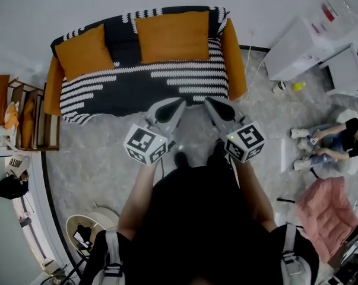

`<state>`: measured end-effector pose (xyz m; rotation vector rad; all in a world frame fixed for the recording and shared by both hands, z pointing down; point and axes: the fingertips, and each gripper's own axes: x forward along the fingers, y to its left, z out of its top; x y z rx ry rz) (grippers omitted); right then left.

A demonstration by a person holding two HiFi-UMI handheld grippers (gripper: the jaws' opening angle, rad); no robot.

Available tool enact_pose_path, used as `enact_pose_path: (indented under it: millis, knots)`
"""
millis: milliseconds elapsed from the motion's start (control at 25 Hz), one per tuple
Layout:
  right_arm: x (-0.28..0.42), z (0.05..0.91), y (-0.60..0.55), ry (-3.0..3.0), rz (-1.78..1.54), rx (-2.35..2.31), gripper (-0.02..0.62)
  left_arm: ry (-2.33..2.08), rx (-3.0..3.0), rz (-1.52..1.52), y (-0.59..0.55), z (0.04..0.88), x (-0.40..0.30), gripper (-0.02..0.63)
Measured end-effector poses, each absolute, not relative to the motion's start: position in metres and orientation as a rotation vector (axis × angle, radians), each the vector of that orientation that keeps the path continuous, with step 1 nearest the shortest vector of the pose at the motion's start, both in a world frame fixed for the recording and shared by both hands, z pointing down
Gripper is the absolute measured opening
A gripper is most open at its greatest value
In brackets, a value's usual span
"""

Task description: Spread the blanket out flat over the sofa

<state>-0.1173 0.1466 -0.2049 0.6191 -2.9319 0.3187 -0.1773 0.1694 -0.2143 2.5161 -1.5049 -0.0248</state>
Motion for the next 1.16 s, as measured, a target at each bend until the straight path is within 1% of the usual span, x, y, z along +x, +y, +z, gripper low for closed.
enact_pose_path:
  millis: [480, 1160]
  knots:
    - [-0.129, -0.2, 0.161, -2.911, 0.287, 0.576, 0.002, -1.5, 2.509, -0.018, 0.18, -0.21, -0.183, 0.011]
    - [-0.122, -0.195, 0.165, -2.893, 0.254, 0.564, 0.002, -1.51, 2.487, -0.008, 0.184, -0.202, -0.18, 0.011]
